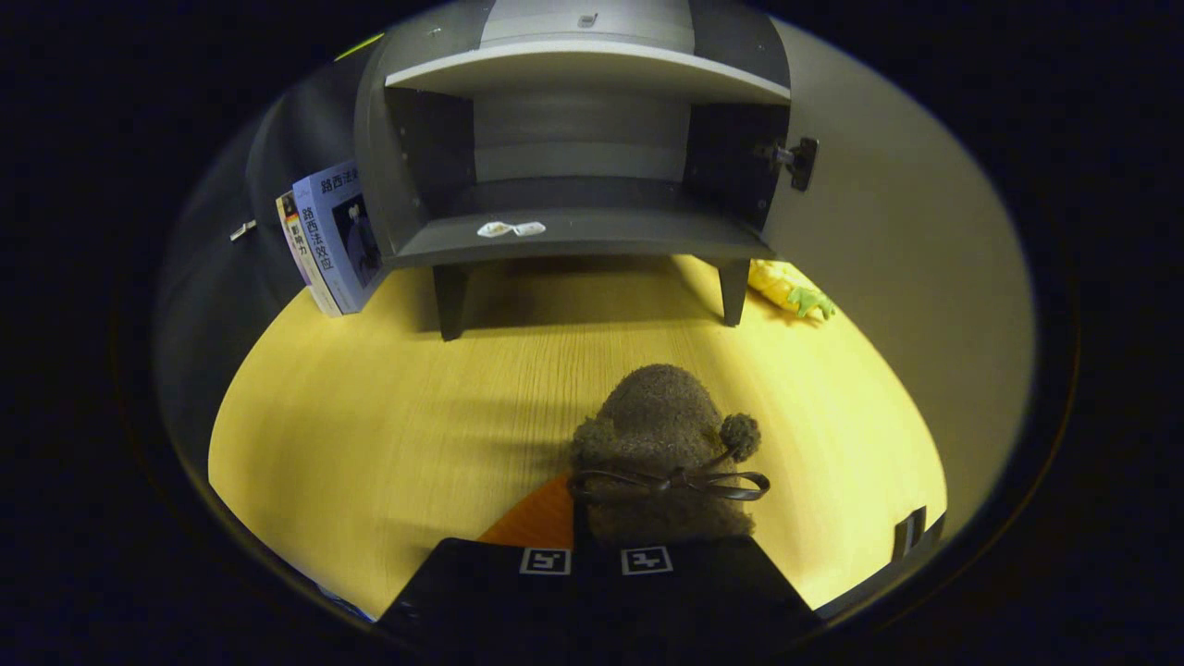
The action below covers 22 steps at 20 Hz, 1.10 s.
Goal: Open the shoe cabinet door, grab the shoes and put them into the shoe cabinet, then close the shoe cabinet door.
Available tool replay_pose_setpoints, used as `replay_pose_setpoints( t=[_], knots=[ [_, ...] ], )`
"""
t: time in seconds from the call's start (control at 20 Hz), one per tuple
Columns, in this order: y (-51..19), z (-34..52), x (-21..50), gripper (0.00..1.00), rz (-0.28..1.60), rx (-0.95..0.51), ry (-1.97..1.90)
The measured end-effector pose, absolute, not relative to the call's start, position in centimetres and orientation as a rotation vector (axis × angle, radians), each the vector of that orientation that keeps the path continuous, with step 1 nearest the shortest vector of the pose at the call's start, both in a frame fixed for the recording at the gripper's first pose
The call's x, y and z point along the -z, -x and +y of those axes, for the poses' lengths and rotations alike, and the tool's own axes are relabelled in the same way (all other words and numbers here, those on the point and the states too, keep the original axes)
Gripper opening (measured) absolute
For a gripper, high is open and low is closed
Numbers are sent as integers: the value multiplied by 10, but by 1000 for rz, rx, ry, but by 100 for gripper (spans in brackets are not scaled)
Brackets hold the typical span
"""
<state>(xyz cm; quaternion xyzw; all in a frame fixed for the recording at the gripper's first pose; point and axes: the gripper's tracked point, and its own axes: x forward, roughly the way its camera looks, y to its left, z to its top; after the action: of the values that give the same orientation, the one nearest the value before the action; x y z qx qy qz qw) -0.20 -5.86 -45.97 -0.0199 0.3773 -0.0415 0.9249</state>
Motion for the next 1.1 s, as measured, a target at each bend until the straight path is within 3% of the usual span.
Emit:
replay_pose_setpoints(
  t=[0.45,1.1],
  knots=[
    [-11,-46,310,5,650,42,36],
    [-62,-44,173,5,495,-127,73]
  ],
)
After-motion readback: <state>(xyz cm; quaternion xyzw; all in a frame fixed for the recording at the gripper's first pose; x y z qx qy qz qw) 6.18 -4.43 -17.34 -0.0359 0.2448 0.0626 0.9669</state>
